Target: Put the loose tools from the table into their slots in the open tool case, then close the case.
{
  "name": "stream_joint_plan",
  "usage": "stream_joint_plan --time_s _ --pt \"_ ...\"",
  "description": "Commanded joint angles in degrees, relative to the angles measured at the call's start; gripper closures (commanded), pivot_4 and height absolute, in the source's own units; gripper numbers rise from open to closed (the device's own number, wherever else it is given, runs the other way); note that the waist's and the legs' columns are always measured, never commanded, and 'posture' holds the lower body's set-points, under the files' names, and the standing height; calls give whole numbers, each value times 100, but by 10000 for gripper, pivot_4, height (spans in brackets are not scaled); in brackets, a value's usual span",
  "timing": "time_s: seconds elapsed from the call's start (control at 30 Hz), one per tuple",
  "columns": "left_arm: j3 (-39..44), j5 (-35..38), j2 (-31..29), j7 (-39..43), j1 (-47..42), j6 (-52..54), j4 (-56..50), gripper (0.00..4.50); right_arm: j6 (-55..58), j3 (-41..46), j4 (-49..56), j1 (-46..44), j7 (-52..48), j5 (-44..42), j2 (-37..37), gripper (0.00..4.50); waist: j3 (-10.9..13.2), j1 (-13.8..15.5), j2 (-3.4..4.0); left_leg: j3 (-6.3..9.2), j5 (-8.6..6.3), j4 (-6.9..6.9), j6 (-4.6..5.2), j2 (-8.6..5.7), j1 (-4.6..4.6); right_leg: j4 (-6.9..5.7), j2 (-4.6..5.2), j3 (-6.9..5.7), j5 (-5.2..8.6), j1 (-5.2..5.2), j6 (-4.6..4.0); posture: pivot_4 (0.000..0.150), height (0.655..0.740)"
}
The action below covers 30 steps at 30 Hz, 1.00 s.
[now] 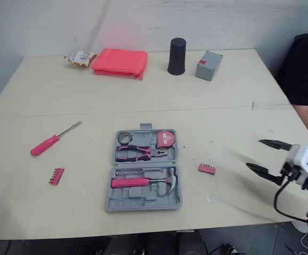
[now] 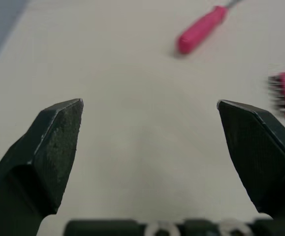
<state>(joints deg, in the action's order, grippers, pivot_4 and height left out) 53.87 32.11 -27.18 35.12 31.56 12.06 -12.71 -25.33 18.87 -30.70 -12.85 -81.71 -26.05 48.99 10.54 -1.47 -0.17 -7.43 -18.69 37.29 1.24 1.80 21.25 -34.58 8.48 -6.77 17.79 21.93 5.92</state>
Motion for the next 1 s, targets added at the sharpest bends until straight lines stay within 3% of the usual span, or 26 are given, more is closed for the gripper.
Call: stream_joint_plan --time_s 0.03,0.17,0.3,0.4,0.5,0.7,1.0 --pt "-386 68 215 -477 49 292 -1053 861 587 -270 1340 28 -142 -673 -372 0 0 -9 -1 1 0 0 0 0 -1 -2 -1 -1 0 -1 0 1500 7400" --pt "-1163 4 195 -567 -14 654 -1729 861 898 -638 2460 43 73 -910 -966 0 1 3 -2 4 4 4 3 1 -4 -14 -2 0 0 -3 0 1500 7400" --pt "-1447 -215 -30 -531 -253 652 -1552 861 1179 -816 3041 72 272 -1015 -1263 0 1 40 -3 6 10 5 -6 0 -1 -19 -4 -2 1 2 -1 1500 7400" --pt "-1803 -492 -253 -110 -666 229 -648 861 1033 -915 2925 -21 174 -891 -1370 0 0 67 -2 3 10 6 -3 -3 1 -17 -4 -2 1 4 -2 1500 7400" --pt "-2155 -564 -320 152 -817 149 -392 861 876 -852 2681 -110 171 -765 -1384 0 0 89 -2 -3 26 10 28 -4 2 -20 -7 -2 1 6 -1 1500 7400" --pt "-2374 -686 -96 -156 -1187 159 180 861 917 -950 2765 -171 46 -840 -1392 0 -2 104 -8 -8 24 10 33 1 2 -21 -7 -1 0 8 -1 1500 7400" --pt "-2555 -817 292 -465 -930 101 150 861 1093 -997 2984 -25 0 -860 -1349 0 -4 121 -9 -11 24 17 35 -2 -5 -35 -2 5 0 6 0 1500 7400"
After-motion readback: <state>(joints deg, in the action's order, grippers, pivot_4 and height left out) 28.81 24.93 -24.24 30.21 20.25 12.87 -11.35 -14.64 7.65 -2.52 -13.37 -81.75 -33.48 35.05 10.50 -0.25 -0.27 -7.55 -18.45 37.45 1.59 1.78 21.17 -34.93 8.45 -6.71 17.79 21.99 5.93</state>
